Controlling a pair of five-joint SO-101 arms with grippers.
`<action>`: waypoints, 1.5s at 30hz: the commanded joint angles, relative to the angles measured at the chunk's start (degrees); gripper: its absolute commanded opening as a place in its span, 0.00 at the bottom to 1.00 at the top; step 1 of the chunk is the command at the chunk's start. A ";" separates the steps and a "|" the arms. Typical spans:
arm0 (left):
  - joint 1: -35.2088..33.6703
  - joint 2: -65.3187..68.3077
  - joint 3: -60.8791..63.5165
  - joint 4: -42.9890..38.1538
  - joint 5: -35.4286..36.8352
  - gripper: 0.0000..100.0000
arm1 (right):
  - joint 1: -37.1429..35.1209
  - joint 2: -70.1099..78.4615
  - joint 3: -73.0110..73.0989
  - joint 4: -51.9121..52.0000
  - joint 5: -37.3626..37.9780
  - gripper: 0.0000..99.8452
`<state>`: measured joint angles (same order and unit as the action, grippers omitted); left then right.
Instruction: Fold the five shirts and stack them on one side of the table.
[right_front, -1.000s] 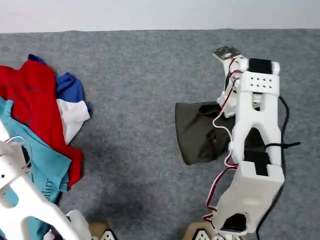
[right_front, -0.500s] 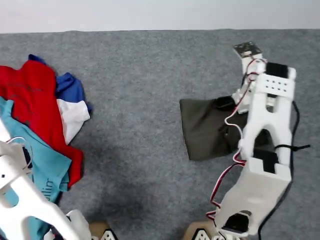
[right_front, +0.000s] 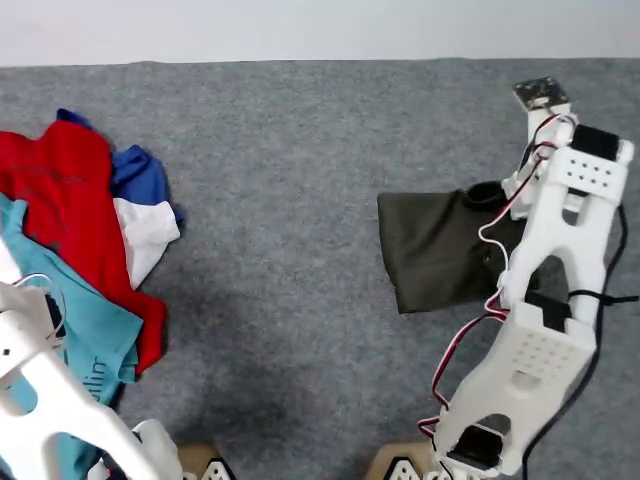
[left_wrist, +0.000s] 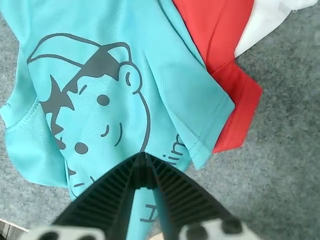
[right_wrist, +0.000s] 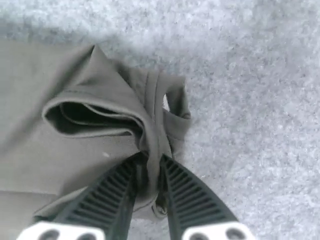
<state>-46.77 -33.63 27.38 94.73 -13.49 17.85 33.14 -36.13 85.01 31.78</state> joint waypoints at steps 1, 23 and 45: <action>0.09 -1.49 -0.66 1.23 -0.09 0.00 | 0.84 0.48 -4.57 -0.40 0.70 0.01; 0.09 -1.58 -0.31 1.05 -0.18 0.00 | 5.05 -4.35 -10.02 5.76 0.53 0.20; 0.09 -1.41 -0.31 0.97 -0.35 0.00 | -1.98 -8.31 13.10 10.33 -7.12 0.01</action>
<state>-46.77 -33.63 27.38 95.34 -13.49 17.32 27.87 -25.85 99.60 25.36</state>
